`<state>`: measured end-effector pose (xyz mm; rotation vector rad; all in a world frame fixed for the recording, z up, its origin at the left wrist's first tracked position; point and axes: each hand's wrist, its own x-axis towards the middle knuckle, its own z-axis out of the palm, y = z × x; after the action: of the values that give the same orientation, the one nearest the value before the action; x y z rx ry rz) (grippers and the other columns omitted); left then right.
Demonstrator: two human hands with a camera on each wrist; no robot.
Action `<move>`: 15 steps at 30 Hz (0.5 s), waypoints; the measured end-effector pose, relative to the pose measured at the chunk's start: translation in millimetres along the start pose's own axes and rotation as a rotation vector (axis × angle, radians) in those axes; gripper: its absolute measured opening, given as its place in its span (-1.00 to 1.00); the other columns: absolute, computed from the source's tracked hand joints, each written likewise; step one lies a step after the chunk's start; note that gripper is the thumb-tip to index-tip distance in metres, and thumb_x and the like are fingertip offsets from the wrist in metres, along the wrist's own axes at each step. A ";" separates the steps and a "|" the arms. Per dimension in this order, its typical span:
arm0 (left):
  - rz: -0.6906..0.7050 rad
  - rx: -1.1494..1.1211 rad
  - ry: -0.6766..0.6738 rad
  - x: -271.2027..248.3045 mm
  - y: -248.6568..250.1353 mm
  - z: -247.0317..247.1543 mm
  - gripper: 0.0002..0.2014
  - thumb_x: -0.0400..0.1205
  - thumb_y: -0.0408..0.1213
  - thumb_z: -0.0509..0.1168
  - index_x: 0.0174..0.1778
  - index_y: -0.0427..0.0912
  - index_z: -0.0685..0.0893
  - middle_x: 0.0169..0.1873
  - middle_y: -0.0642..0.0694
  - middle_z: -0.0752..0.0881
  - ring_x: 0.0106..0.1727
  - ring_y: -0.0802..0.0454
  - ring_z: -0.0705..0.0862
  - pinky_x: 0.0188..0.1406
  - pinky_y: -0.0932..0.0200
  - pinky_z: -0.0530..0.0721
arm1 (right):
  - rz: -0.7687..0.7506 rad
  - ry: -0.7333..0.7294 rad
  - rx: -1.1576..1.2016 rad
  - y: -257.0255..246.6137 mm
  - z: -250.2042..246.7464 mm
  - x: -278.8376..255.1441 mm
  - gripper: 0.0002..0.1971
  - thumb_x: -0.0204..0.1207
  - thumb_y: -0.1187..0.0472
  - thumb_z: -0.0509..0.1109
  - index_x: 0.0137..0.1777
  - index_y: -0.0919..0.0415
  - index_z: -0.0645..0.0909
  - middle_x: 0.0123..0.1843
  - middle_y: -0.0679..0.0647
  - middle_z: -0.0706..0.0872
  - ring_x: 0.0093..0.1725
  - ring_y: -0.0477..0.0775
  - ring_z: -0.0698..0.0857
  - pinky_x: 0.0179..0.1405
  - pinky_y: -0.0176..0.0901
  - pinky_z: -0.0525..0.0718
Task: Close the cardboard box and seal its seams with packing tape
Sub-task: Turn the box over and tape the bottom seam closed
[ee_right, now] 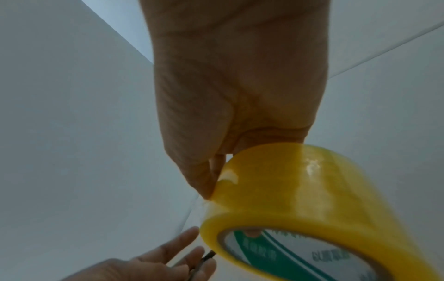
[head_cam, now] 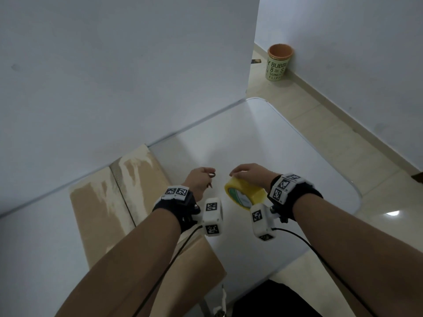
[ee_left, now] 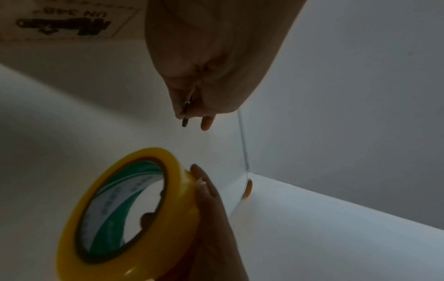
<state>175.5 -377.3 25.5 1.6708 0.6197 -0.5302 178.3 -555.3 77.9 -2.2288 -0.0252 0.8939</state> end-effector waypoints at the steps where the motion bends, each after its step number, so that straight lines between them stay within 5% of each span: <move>1: -0.014 0.013 -0.022 -2.4 -0.1 3.5 -0.61 0.59 -0.71 0.08 0.23 -0.37 0.65 -0.05 -0.20 0.64 -0.11 -0.01 0.56 -0.19 0.18 0.51 | 0.011 0.032 0.045 4.4 0.0 1.0 -0.72 0.66 0.16 0.23 0.26 0.07 0.69 0.41 0.10 0.58 0.39 0.17 0.49 0.28 -0.10 0.41; 6: 0.159 0.182 -0.012 -21.5 20.3 3.5 -0.70 0.63 -0.50 0.19 0.23 -0.25 0.69 0.05 -0.13 0.67 0.06 -0.01 0.57 -0.17 0.28 0.56 | 0.001 0.138 0.119 7.3 2.9 3.5 -0.77 0.61 0.11 0.27 0.17 0.00 0.72 0.33 0.07 0.63 0.17 0.05 0.52 0.22 -0.09 0.48; 10: 0.296 0.342 -0.159 -47.0 37.3 -6.8 -0.74 0.61 -0.15 0.38 0.17 -0.16 0.72 0.02 -0.08 0.76 0.03 0.01 0.70 0.02 0.16 0.66 | -0.051 0.187 0.054 -12.2 6.0 5.2 -0.77 0.59 0.04 0.30 0.16 0.00 0.71 0.22 0.07 0.71 0.13 0.04 0.60 0.06 -0.15 0.48; 15: 0.368 0.418 0.070 -62.2 45.1 -34.1 -0.82 0.55 -0.13 0.44 -0.01 -0.12 0.74 -0.11 -0.04 0.75 -0.06 0.05 0.69 0.01 0.10 0.67 | -0.196 0.182 -0.100 -55.8 11.0 2.9 -0.74 0.65 0.08 0.22 0.18 0.07 0.70 0.26 0.01 0.71 0.26 0.08 0.62 0.12 -0.20 0.44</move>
<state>158.7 -357.1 105.3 2.1472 0.2448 -0.3484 186.8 -506.5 106.0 -2.3445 -0.2039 0.5933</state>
